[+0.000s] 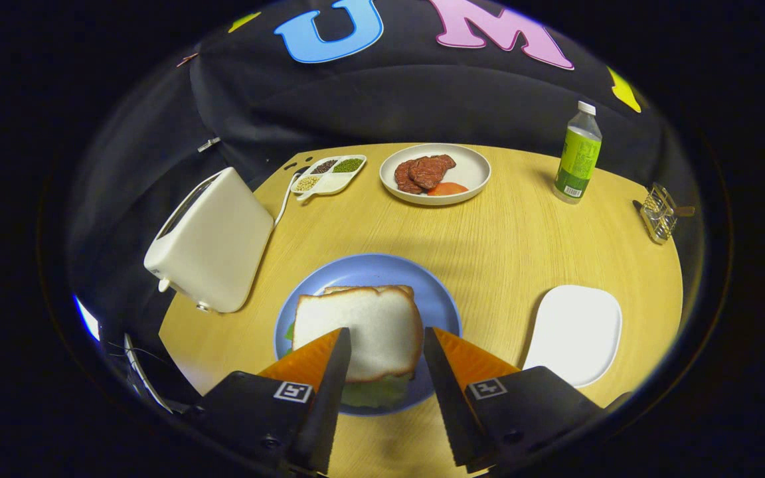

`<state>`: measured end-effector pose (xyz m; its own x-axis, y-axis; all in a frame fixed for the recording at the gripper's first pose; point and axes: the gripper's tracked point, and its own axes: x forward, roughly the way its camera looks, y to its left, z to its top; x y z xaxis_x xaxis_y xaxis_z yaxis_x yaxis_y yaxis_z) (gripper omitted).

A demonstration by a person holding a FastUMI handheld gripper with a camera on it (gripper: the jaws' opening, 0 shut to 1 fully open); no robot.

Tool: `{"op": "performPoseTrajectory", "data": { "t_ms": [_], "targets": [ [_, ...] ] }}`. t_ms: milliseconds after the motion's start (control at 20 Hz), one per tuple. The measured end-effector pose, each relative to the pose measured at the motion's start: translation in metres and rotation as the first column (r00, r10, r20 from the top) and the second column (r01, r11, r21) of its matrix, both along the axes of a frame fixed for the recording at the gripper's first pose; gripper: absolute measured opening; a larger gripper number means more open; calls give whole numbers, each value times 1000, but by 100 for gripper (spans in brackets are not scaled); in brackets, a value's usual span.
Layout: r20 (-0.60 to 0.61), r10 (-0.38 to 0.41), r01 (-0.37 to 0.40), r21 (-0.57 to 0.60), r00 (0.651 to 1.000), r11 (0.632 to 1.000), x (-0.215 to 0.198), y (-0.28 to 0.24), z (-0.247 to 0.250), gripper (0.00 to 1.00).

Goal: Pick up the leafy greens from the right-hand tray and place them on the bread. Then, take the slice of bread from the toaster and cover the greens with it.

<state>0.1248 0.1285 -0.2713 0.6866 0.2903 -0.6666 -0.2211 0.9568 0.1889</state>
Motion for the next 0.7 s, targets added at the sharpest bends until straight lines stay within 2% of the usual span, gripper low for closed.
{"op": "performPoseTrajectory", "data": {
  "t_ms": [150,450,700],
  "targets": [
    [14,4,-3,-13,1000,1000,-3,-9,9,100],
    [206,-35,43,-31,978,999,5,-47,91,100],
    [400,-70,92,-36,914,995,2,-99,202,99]
  ]
}}
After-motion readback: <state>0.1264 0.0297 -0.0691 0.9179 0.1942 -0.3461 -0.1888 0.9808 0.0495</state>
